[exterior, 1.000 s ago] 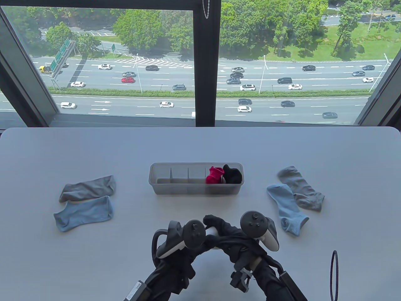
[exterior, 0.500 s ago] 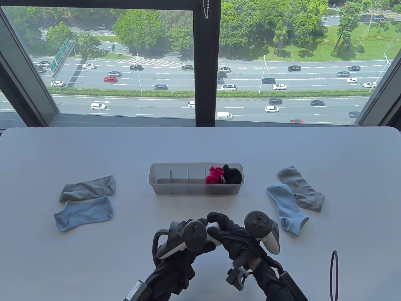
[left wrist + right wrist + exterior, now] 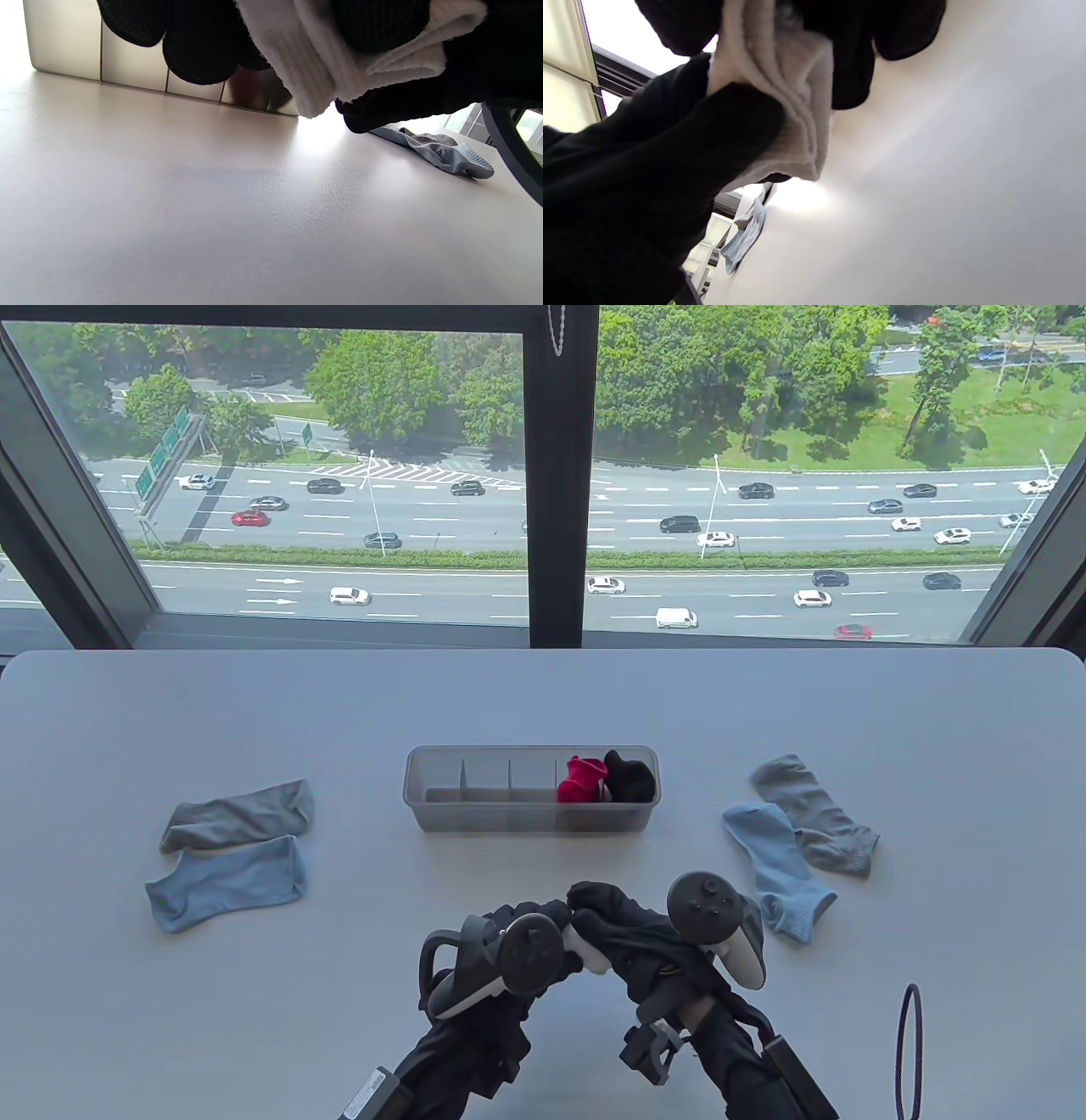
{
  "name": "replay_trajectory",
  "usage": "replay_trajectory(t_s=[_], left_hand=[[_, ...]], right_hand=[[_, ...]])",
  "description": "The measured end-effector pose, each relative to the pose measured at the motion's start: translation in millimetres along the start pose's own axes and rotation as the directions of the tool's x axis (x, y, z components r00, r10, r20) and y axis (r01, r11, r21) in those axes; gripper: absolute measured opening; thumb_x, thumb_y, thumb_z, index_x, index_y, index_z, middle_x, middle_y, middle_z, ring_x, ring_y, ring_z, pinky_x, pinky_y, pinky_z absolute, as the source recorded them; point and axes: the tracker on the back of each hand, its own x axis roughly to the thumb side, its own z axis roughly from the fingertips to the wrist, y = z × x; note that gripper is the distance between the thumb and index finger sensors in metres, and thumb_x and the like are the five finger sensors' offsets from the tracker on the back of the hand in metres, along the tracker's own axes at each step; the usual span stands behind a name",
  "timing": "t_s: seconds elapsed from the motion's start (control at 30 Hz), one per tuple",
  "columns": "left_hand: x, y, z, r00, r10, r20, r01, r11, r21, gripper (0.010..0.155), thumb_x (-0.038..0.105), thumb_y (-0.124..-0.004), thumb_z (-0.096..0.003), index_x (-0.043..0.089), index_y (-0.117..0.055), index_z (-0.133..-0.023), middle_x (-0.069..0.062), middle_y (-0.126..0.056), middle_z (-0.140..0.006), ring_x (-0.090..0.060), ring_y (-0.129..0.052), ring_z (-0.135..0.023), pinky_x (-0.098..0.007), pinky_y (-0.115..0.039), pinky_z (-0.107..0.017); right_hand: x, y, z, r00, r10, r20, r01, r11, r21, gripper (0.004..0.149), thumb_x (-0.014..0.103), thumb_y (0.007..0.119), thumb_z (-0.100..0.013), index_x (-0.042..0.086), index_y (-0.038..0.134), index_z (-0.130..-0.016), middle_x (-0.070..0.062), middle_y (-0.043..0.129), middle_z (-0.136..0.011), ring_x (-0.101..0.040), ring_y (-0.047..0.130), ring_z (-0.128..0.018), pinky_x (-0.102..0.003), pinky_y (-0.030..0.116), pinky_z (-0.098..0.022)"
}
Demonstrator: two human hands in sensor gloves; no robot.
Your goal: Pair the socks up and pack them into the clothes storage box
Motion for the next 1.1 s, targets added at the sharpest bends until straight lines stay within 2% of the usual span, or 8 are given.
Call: replay_trajectory(t_s=[0.03,0.1,0.33,0.5,0.63,0.8,0.97,1.1], left_hand=[[-3.4,-0.5,-0.9,1.000,0.023,-0.006,-0.023,0.999,-0.025,0.063,0.048,-0.068,-0.0524,0.007,-0.062,-0.099,-0.016,-0.087,-0.076,-0.032,-0.091,-0.061,-0.060,-0.072,-0.063],[-6.1,-1.8,0.1,0.999,0.038,0.002,-0.037,0.999,-0.029,0.063,0.050,-0.069,-0.0509,0.008,-0.063,-0.098,-0.015,-0.087,-0.071,-0.030,-0.090,-0.056,-0.060,-0.072,-0.060],[11.5,-3.2,3.2,0.994,-0.109,0.001,0.109,0.993,-0.051,0.086,0.059,-0.070,-0.0478,0.010,-0.039,-0.110,-0.020,-0.062,-0.109,-0.045,-0.071,-0.097,-0.069,-0.057,-0.073],[12.9,-2.1,3.4,0.996,-0.089,0.029,0.089,0.996,0.009,0.065,0.055,-0.076,-0.0450,0.009,-0.068,-0.092,-0.009,-0.092,-0.066,-0.028,-0.097,-0.052,-0.058,-0.078,-0.058],[0.2,1.3,0.6,1.000,0.007,0.025,-0.007,1.000,-0.029,0.064,0.055,-0.075,-0.0456,0.005,-0.076,-0.085,-0.009,-0.096,-0.056,-0.028,-0.100,-0.043,-0.057,-0.082,-0.052],[3.9,3.8,6.3,0.997,-0.066,-0.037,0.069,0.995,0.077,0.077,0.053,-0.071,-0.0487,0.014,-0.048,-0.110,-0.019,-0.067,-0.109,-0.047,-0.071,-0.098,-0.070,-0.055,-0.073],[9.2,2.3,4.1,0.997,-0.077,-0.018,0.078,0.996,0.054,0.076,0.054,-0.067,-0.0505,0.014,-0.040,-0.110,-0.017,-0.068,-0.101,-0.040,-0.079,-0.082,-0.065,-0.062,-0.070],[0.1,11.6,7.9,1.000,0.021,0.004,-0.022,0.993,0.118,0.064,0.052,-0.075,-0.0452,0.011,-0.064,-0.093,-0.007,-0.091,-0.062,-0.023,-0.094,-0.041,-0.053,-0.083,-0.044]], right_hand=[[2.4,2.7,-1.0,1.000,-0.015,0.008,0.014,0.998,0.062,0.064,0.037,0.074,-0.058,0.016,0.046,-0.111,-0.025,0.064,-0.106,-0.041,0.077,-0.088,-0.062,0.058,-0.070],[5.8,2.9,-1.7,0.998,0.062,-0.006,-0.062,0.998,-0.019,0.057,0.032,0.075,-0.057,0.017,0.054,-0.108,-0.024,0.075,-0.098,-0.034,0.087,-0.079,-0.058,0.065,-0.069],[8.1,2.0,1.9,0.994,0.104,-0.038,-0.108,0.986,-0.124,0.053,0.036,0.066,-0.060,0.010,0.056,-0.105,-0.021,0.086,-0.079,-0.024,0.093,-0.058,-0.053,0.069,-0.066],[3.3,-2.1,0.7,0.998,0.060,-0.029,-0.062,0.996,-0.069,0.055,0.044,0.064,-0.060,0.010,0.060,-0.103,-0.016,0.091,-0.070,-0.023,0.095,-0.051,-0.052,0.071,-0.065],[1.4,1.0,-1.0,0.998,-0.067,0.022,0.062,0.985,0.163,0.071,0.041,0.075,-0.056,0.021,0.040,-0.113,-0.025,0.063,-0.108,-0.046,0.071,-0.091,-0.063,0.058,-0.069],[8.2,-3.6,1.0,0.993,0.119,-0.025,-0.120,0.989,-0.085,0.061,0.043,0.074,-0.056,0.013,0.055,-0.105,-0.015,0.087,-0.083,-0.028,0.093,-0.069,-0.050,0.075,-0.063],[14.2,-3.8,5.9,0.997,0.072,0.017,-0.069,0.984,-0.163,0.061,0.046,0.074,-0.055,0.010,0.060,-0.102,-0.014,0.092,-0.075,-0.023,0.097,-0.061,-0.046,0.079,-0.059],[18.5,-2.6,1.7,0.997,-0.037,0.066,0.038,0.999,-0.017,0.067,0.041,0.076,-0.055,0.012,0.049,-0.109,-0.019,0.083,-0.086,-0.032,0.089,-0.072,-0.052,0.071,-0.065]])
